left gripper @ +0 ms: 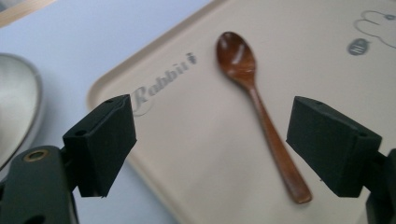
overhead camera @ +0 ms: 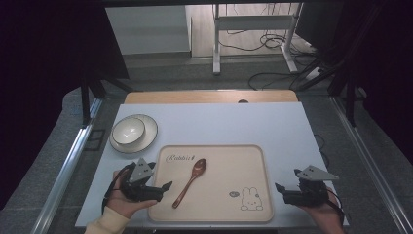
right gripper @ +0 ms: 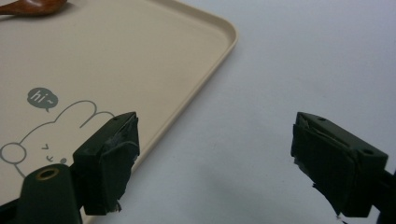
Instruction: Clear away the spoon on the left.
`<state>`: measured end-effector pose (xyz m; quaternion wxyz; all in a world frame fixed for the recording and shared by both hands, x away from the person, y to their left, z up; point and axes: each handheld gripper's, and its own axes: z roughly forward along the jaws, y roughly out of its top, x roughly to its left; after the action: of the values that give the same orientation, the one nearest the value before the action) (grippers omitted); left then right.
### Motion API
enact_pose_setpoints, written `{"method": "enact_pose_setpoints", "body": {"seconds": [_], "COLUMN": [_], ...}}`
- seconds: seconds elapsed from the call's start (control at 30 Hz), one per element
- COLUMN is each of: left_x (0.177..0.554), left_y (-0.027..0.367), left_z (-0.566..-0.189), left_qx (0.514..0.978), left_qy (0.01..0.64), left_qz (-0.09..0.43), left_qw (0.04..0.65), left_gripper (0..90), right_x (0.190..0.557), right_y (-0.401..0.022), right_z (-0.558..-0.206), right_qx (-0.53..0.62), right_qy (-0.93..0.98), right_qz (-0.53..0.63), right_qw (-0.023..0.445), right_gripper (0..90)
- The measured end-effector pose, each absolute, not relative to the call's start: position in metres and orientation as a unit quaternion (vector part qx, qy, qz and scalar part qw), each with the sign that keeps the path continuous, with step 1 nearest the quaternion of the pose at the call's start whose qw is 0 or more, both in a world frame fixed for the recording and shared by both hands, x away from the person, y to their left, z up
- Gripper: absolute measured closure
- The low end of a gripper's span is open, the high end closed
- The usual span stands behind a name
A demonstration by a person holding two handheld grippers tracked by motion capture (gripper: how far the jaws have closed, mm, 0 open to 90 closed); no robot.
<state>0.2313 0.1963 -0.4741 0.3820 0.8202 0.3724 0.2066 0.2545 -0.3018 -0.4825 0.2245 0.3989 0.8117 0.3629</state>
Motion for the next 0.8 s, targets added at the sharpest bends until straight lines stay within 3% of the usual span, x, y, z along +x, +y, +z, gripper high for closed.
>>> {"method": "enact_pose_setpoints", "body": {"seconds": [0.47,0.8], "left_x": [0.223,0.224], "left_y": [0.245,0.244], "left_z": [-0.484,-0.487], "left_qx": [0.777,0.781], "left_qy": [0.452,0.451], "left_qz": [0.223,0.221], "left_qw": [0.377,0.370], "left_gripper": [16.6,17.0], "right_x": [0.249,0.250], "right_y": [-0.300,-0.300], "right_z": [-0.478,-0.480], "right_qx": [0.388,0.386], "right_qy": [0.811,0.813], "right_qz": [0.373,0.372], "right_qw": [0.230,0.227], "right_gripper": [15.5,15.5]}}
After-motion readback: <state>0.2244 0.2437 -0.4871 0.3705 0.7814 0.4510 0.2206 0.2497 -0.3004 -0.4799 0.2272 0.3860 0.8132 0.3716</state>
